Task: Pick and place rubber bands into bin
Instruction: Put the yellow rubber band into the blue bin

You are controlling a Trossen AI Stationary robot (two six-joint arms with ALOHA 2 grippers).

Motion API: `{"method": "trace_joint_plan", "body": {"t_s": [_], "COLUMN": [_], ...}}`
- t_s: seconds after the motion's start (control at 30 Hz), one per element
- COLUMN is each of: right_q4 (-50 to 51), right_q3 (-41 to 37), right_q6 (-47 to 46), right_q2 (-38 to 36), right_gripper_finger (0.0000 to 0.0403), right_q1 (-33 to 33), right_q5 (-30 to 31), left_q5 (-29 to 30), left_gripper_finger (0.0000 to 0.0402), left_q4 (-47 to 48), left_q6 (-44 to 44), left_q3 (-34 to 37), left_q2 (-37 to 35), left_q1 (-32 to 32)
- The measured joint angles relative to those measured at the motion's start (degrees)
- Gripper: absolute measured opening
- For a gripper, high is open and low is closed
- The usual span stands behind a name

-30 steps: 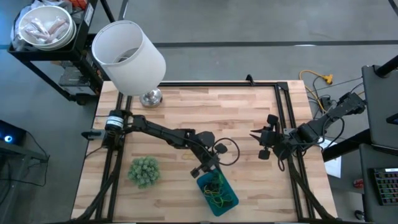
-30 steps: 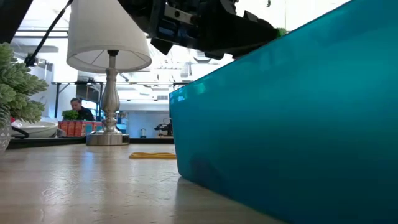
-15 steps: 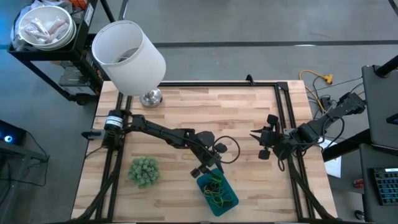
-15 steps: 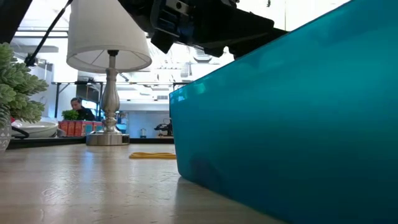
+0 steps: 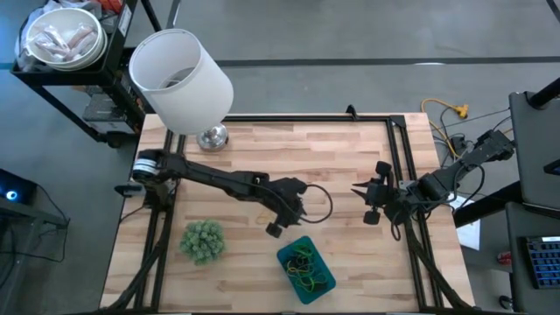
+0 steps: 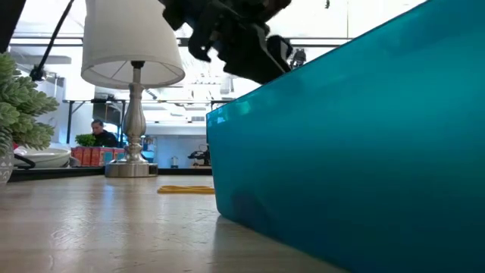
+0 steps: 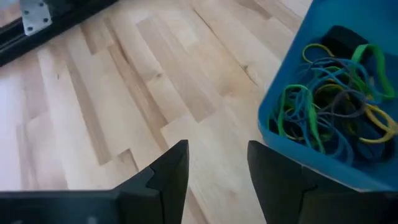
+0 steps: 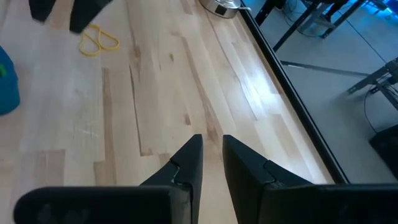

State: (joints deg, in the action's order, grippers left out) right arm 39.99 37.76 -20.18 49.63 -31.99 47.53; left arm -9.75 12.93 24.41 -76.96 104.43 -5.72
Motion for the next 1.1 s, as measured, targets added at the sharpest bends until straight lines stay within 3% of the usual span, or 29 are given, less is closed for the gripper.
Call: {"method": "trace_joint_plan", "body": {"t_s": [0.3,0.53,0.87,1.1], "right_q4": [0.04,-0.02,-0.03,-0.11], "right_q3": [-0.33,-0.35,-0.42,-0.44], "right_q6": [-1.43,-2.38,-2.4,-2.4], "right_q2": [0.0,0.05,0.09,0.09], "right_gripper_finger": [0.0056,0.0056,0.0057,0.0057], "right_q1": [0.0,0.0,0.0,0.0], "right_q5": [-0.02,-0.01,0.0,0.0], "left_q5": [0.85,8.24,10.96,11.6], "left_gripper_finger": [0.0149,0.0146,0.0114,0.0104], "left_q4": [6.2,19.69,27.26,27.51], "left_q6": [0.0,-0.07,-3.03,-4.81], "left_q3": [-0.03,0.34,2.38,3.48], "left_q2": [-2.78,-3.46,-2.89,1.55], "left_q1": [0.09,0.13,1.34,3.01]}}
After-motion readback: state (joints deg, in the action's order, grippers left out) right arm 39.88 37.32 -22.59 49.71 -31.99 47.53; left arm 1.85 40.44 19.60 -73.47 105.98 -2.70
